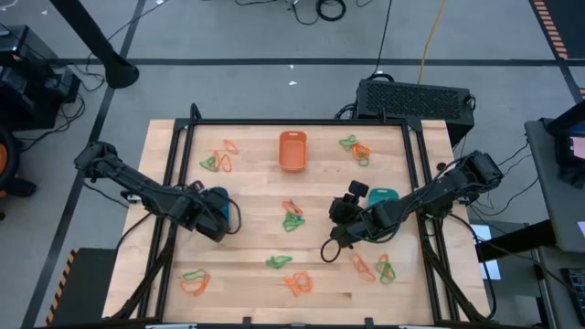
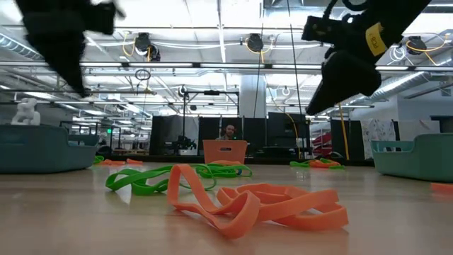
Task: Sort rubber bands into baskets
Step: Put the blue rubber band into the blue bin
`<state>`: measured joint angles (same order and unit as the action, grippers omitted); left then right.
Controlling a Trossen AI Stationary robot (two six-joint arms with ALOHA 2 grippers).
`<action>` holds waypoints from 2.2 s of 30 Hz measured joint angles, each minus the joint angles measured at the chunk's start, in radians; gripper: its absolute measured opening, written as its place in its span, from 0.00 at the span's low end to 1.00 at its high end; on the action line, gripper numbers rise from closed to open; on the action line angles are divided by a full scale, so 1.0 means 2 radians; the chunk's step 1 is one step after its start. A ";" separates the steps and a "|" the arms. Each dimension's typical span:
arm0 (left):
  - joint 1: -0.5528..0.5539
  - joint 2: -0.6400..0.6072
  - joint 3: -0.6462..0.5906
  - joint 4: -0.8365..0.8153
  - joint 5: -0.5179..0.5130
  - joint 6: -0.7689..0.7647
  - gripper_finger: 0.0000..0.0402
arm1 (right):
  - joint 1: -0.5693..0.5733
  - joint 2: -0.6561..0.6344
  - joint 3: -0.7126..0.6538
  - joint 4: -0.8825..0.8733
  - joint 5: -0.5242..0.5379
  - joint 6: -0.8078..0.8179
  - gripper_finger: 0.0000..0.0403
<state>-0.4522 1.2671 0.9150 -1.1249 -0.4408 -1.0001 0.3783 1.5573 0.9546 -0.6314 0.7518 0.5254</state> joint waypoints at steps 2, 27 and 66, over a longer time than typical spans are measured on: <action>0.000 0.000 -0.007 0.094 -0.019 0.055 0.48 | 0.004 -0.004 0.000 -0.017 0.000 0.014 0.32; 0.224 0.204 -0.011 0.567 0.082 0.494 0.48 | 0.006 -0.008 0.000 -0.018 0.003 -0.048 0.32; 0.215 0.302 -0.011 0.614 0.095 0.517 0.40 | -0.012 -0.008 0.000 0.016 0.001 -0.078 0.32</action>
<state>-0.0230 1.8707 0.8925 0.1029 -0.2515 0.0329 0.3551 1.5406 0.9546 -0.6000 0.7539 0.3691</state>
